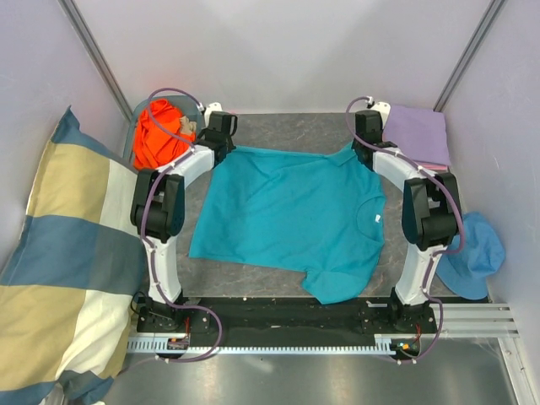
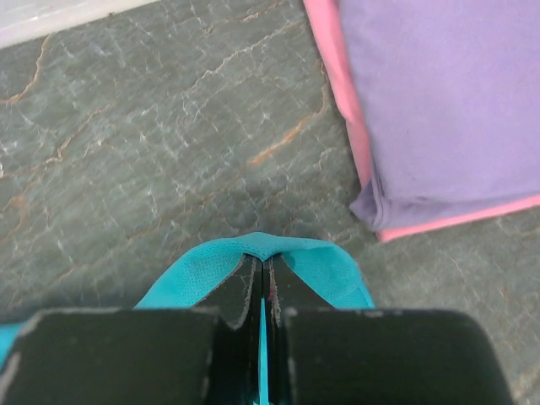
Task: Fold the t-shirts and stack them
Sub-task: Flatten out the tshirt
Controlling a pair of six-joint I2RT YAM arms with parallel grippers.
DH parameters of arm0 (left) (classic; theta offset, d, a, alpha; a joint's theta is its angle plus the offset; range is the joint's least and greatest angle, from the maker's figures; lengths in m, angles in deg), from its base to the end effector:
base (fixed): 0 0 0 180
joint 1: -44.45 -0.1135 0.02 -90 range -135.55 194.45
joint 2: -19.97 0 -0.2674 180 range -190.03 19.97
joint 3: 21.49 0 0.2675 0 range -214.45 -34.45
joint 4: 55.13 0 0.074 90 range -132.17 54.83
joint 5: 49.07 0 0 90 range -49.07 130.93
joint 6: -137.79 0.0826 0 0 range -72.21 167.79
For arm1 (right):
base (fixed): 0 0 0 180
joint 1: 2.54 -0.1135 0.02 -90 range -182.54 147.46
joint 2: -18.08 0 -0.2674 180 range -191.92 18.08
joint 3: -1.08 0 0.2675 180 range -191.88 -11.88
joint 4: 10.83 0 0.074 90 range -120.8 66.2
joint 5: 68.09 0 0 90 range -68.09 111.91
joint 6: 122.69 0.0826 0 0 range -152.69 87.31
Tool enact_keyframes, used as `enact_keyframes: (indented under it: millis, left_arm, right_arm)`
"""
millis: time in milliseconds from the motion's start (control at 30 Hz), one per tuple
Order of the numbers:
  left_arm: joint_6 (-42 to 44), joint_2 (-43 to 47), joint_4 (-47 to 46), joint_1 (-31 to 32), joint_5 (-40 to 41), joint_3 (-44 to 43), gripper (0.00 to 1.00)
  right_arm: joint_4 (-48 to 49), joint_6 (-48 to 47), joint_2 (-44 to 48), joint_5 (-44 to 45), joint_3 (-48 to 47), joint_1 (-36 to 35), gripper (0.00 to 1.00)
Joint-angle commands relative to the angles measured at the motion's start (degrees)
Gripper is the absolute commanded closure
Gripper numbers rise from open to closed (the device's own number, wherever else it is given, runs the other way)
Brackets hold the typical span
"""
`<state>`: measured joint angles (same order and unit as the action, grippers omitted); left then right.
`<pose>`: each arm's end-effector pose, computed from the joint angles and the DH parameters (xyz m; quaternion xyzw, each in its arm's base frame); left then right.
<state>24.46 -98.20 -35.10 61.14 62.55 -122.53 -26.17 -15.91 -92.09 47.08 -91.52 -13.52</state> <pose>0.5088 -0.1208 0.1794 -0.1343 0.8734 0.0083 0.4681 0.4898 0.0592 0.2029 0.1474 0.8510 -0.0739 0.4987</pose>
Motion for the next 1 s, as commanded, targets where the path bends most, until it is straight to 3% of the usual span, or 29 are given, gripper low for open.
enact_keyframes:
  millis: [0, 33, 100, 167, 200, 233, 267, 367, 567, 733, 967]
  left_arm:
    - [3.6, -2.9, -3.9, -1.7, 1.1, -5.0, 0.98]
    - [4.0, -3.4, -4.0, -1.8, 1.2, -5.7, 0.98]
    - [5.4, -5.0, -4.0, -1.8, 2.0, -7.9, 0.93]
    - [6.2, -6.9, -4.0, -2.2, 3.8, -10.2, 0.63]
    - [6.5, -7.2, -4.0, -2.2, 5.8, -11.0, 0.42]
    - [7.1, -7.2, -4.0, -2.4, 6.4, -11.7, 0.10]
    - [7.8, -7.1, -4.0, -2.4, 7.0, -12.3, 0.00]
    - [8.1, -3.4, -6.5, -2.4, 6.6, -9.6, 0.00]
    - [3.9, 10.8, -10.9, -0.5, 1.5, 3.7, 0.00]
    - [1.5, 21.4, -11.1, 6.0, 1.7, 18.2, 0.00]
    - [-1.8, 26.8, -11.0, 13.2, 5.6, 33.8, 0.00]
  right_arm:
    - [3.7, -0.2, -3.3, -1.5, -4.7, 0.8, 1.00]
    - [3.7, -0.1, -3.7, -1.8, -5.3, 1.2, 1.00]
    - [3.6, 0.1, -5.2, -2.2, -6.8, 1.6, 0.83]
    - [3.7, 0.9, -6.0, -1.2, -7.7, 2.3, 0.56]
    - [3.8, 1.2, -6.2, -0.6, -7.9, 2.7, 0.36]
    - [3.9, 1.4, -5.9, -0.1, -8.0, 3.4, 0.29]
    - [4.0, 1.5, -5.5, 0.4, -7.5, 3.8, 0.25]
    - [5.4, 0.8, -1.5, 0.6, -4.7, 4.3, 0.11]
    - [3.3, 2.1, 9.9, -4.8, 5.4, 3.7, 0.02]
    - [-3.1, 6.7, 21.5, -6.4, 15.5, 0.1, 0.02]
    - [-6.5, 10.4, 31.0, -8.5, 28.9, -2.1, 0.02]
